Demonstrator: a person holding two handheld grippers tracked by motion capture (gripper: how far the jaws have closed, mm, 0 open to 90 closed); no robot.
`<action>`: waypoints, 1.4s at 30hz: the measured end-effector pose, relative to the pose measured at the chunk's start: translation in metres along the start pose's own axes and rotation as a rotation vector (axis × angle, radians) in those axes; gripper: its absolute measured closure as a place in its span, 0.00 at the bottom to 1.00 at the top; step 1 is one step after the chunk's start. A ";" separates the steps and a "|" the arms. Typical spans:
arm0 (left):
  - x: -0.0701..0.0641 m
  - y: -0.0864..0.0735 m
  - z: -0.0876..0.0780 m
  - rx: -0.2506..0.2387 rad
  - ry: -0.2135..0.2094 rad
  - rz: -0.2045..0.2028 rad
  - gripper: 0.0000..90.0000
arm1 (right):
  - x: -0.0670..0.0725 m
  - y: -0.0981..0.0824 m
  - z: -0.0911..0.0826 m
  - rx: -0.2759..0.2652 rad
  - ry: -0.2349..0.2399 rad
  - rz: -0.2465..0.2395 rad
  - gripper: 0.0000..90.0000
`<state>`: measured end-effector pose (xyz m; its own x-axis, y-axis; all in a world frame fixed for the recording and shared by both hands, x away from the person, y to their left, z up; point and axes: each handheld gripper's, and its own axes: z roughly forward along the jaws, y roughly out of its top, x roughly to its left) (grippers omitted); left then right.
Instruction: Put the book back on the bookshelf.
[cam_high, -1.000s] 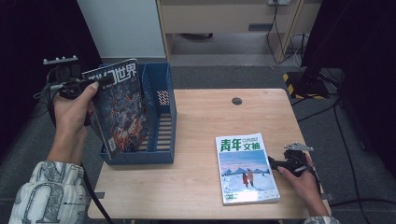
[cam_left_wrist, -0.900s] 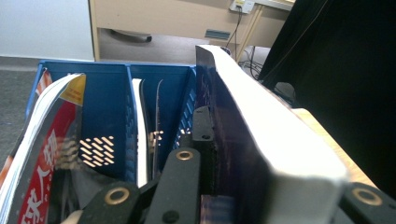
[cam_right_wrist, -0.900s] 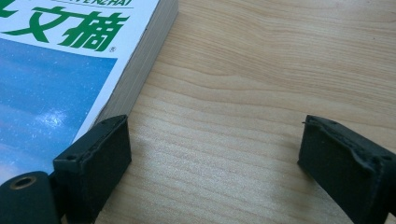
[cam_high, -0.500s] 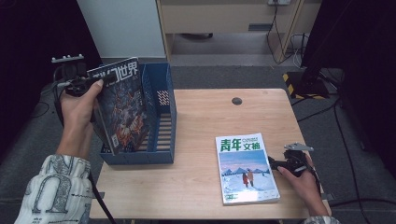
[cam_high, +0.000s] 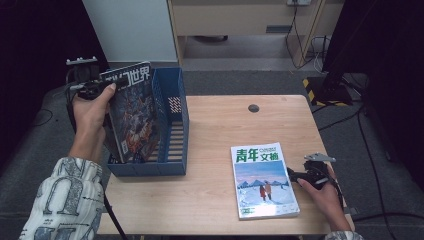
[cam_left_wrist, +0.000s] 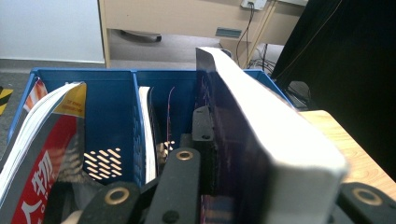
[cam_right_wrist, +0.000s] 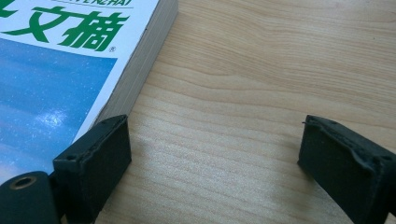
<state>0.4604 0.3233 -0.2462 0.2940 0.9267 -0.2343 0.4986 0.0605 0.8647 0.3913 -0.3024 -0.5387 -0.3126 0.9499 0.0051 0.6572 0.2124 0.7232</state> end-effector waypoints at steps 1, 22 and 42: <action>0.001 0.001 0.000 0.001 0.002 -0.002 0.91 | 0.000 0.000 0.000 -0.001 0.000 -0.005 0.10; -0.014 -0.004 0.025 -0.006 0.010 0.001 0.91 | 0.001 -0.001 -0.001 -0.001 -0.010 0.013 0.11; -0.018 -0.019 0.032 -0.037 0.006 -0.006 0.91 | 0.001 -0.001 -0.001 0.000 -0.010 0.013 0.11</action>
<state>0.4721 0.2941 -0.2723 0.2859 0.9284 -0.2372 0.4702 0.0797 0.8789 0.3901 -0.3014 -0.5386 -0.2972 0.9548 0.0080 0.6610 0.1997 0.7233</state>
